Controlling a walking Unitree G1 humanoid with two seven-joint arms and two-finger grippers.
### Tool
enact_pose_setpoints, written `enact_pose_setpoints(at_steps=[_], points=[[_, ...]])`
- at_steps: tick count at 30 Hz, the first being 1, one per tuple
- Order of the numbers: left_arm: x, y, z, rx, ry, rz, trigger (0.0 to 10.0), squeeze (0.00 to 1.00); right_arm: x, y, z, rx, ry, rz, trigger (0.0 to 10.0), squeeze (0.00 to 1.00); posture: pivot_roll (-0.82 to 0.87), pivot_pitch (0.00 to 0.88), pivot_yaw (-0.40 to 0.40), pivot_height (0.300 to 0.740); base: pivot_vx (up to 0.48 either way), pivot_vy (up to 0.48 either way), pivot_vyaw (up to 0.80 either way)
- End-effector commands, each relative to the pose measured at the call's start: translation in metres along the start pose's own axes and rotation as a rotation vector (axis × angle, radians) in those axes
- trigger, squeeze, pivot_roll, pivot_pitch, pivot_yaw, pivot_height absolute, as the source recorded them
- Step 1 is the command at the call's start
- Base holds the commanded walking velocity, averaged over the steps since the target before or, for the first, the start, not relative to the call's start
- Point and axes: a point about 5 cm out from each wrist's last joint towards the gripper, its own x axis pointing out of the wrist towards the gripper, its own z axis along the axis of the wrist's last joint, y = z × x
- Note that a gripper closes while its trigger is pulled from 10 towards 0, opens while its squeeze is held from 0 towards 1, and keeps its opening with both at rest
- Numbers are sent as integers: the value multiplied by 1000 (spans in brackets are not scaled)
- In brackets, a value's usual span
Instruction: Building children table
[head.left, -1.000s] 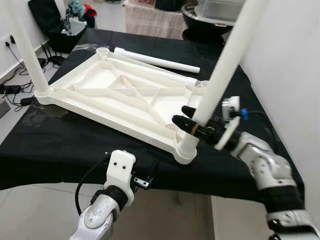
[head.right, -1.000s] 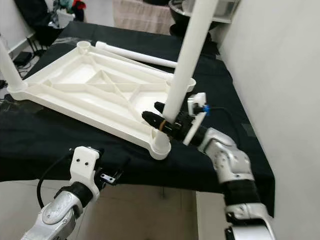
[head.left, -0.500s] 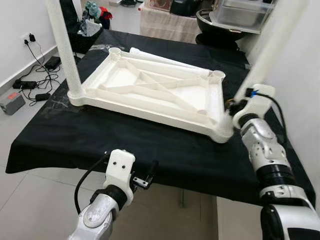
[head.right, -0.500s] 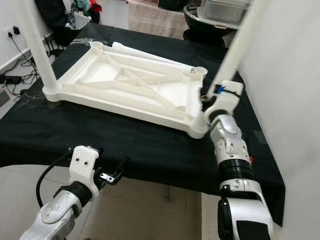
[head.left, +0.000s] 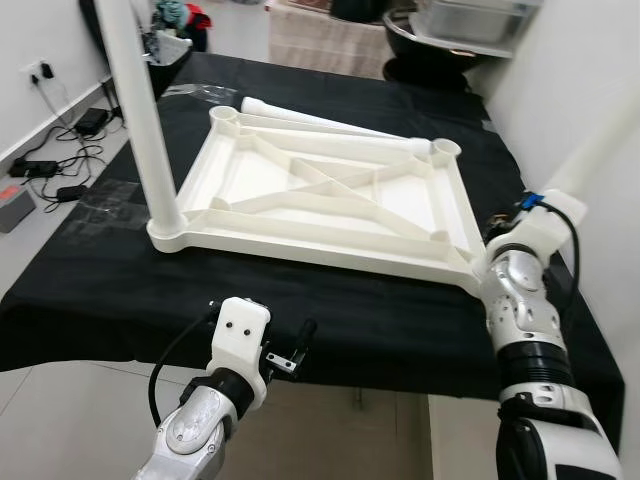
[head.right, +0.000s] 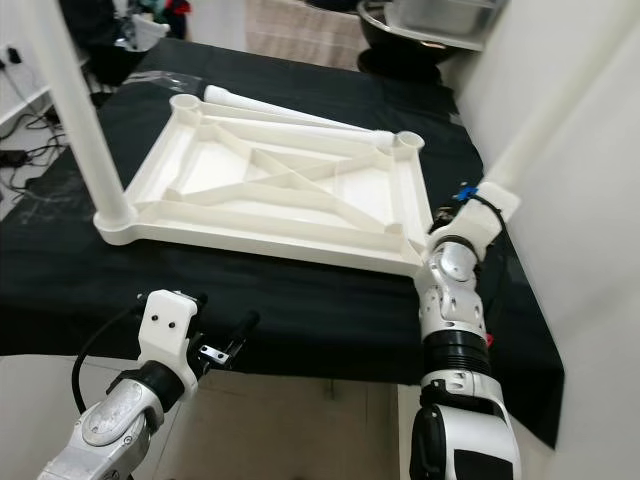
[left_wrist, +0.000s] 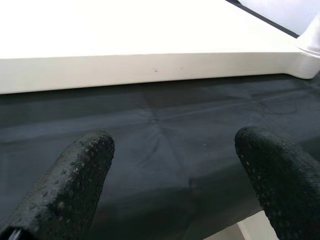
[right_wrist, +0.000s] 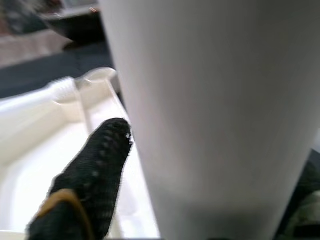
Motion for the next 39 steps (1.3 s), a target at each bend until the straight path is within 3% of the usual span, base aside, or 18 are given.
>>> enact_pose_setpoints(at_steps=[1, 3, 5, 6, 8, 9, 11, 13, 15, 17, 18, 20, 25, 29, 31, 32, 38, 39], points=[[0, -2, -4, -7, 18, -3, 10000, 0, -3, 31, 1, 151, 52, 373, 10000, 0, 66, 155, -123, 740, 0, 0, 0], [0, -2, -4, -7, 18, -3, 10000, 0, -3, 31, 1, 151, 52, 373, 10000, 0, 66, 155, -123, 740, 0, 0, 0], [0, -2, -3, -7, 17, -2, 10000, 0, -15, 43, -1, 241, 125, 656, 10000, 0, 69, 155, -126, 740, 0, 0, 0], [0, -2, -3, -7, 17, -2, 10000, 0, -15, 43, -1, 241, 125, 656, 10000, 0, 69, 155, -126, 740, 0, 0, 0], [0, -2, -3, -9, 15, -1, 10000, 0, -31, 40, 5, 336, 170, 937, 10000, 0, 68, 155, -125, 740, 0, 0, 0], [0, -2, -3, -9, 15, -1, 10000, 0, -31, 40, 5, 336, 170, 937, 10000, 0, 68, 155, -125, 740, 0, 0, 0], [0, -1, -3, -9, 15, 0, 10000, 0, -39, 38, 11, 361, 172, 1083, 10000, 0, 70, 157, -126, 740, 0, 0, 0], [0, -1, -3, -9, 15, 1, 10000, 0, -43, 38, 14, 372, 173, 1160, 10000, 0, 69, 157, -124, 740, 0, 0, 0], [0, -1, -3, -9, 15, 1, 10000, 0, -43, 38, 14, 372, 173, 1160, 10000, 0, 69, 157, -124, 740, 0, 0, 0], [0, -1, -3, -8, 16, 1, 10000, 0, -55, 41, 21, 352, 168, 1319, 10000, 0, 70, 156, -124, 740, 0, 0, 0], [0, -1, -3, -8, 16, 1, 10000, 0, -55, 41, 21, 352, 168, 1319, 10000, 0, 70, 156, -124, 740, 0, 0, 0], [-1, -1, -3, -6, 16, 0, 10000, 0, -66, 47, 26, 323, 160, 1455, 10000, 0, 72, 155, -121, 740, 0, 0, 0], [-1, -1, -4, -4, 18, 0, 10000, 0, -81, 56, 34, 344, 169, 1624, 10000, 0, 75, 150, -122, 740, 0, 0, 0], [-1, -1, -4, -4, 18, -1, 10000, 0, -85, 58, 34, 340, 182, 1659, 10000, 0, 75, 148, -121, 740, 0, 0, 0], [-1, -1, -4, -3, 18, -3, 10000, 0, -86, 62, 27, 275, 210, 1648, 10000, 0, 78, 146, -124, 740, 0, 0, 0], [-1, -1, -4, -4, 18, -3, 10000, 0, -82, 64, 22, 221, 210, 1603, 0, 0, 76, 144, -123, 740, 0, 0, 0], [-2, -1, -5, -4, 19, -4, 10000, 0, -68, 64, 15, 143, 178, 1462, 0, 0, 77, 139, -122, 740, 0, 0, 0], [-2, -1, -5, -4, 19, -5, 10000, 0, -60, 63, 14, 131, 158, 1388, 0, 0, 77, 138, -122, 740, 0, 0, 0]])
